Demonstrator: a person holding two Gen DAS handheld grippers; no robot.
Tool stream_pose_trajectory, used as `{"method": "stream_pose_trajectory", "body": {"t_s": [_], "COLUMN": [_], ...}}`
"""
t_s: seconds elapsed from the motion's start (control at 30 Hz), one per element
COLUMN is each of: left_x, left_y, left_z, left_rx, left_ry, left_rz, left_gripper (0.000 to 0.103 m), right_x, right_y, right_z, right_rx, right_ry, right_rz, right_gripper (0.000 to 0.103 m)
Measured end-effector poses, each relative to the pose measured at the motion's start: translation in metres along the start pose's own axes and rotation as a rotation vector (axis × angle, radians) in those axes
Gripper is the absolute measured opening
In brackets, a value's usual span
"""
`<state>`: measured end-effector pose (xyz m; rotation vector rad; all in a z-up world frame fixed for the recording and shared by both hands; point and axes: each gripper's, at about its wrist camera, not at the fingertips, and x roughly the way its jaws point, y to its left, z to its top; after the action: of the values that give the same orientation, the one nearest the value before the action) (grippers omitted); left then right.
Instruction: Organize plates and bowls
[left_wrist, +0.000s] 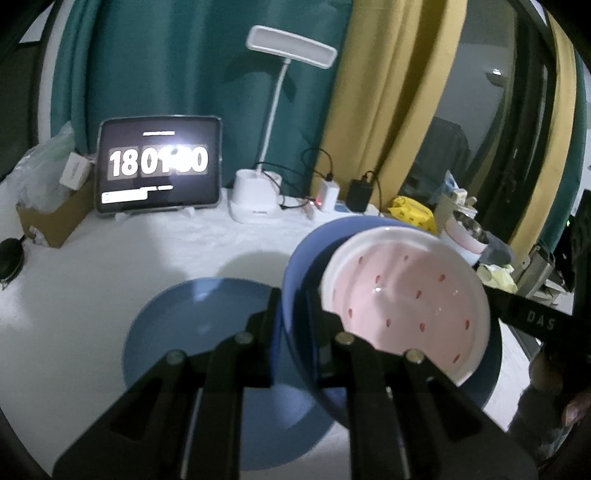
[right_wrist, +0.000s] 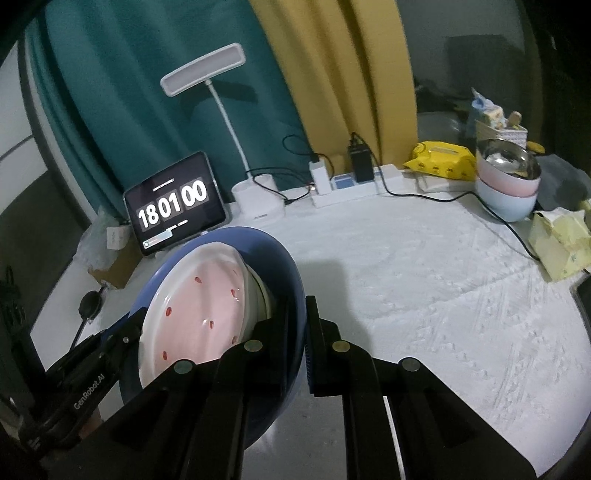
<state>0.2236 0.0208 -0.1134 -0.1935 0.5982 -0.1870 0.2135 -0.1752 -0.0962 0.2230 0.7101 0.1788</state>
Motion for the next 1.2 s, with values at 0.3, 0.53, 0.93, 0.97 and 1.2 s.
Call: {"method": "stream_pose_trajectory", "body": {"t_s": [0.3,0.53,0.93,0.97,1.2], "left_x": [-0.004,-0.002,0.004,0.004,0.004], "left_y": [0.032,0.056,0.09,0.092,0.106], "left_z": [0.002,0.003,0.0,0.0,0.0], "left_rx": [-0.033,-0.052,-0.099,-0.101,-0.108], "left_ry": [0.0,0.01,0.035,0.036,0.038], "left_rz": [0.033,0.065,0.1,0.104,0.122], "left_gripper": [0.011,0.011,0.011,0.011,0.011], "right_x": [0.019,0.037,0.07,0.072,0.086], "right_y": [0.028,0.05,0.075,0.077,0.086], "right_z": [0.001,0.003,0.003,0.003,0.001], "right_rx": [-0.032,-0.058,-0.085,-0.085,-0.078], "right_ry": [0.023,0.05,0.106,0.109,0.136], "right_rz": [0.025,0.046,0.067,0.07,0.088], "right_gripper": [0.01,0.01,0.01,0.01,0.01]}}
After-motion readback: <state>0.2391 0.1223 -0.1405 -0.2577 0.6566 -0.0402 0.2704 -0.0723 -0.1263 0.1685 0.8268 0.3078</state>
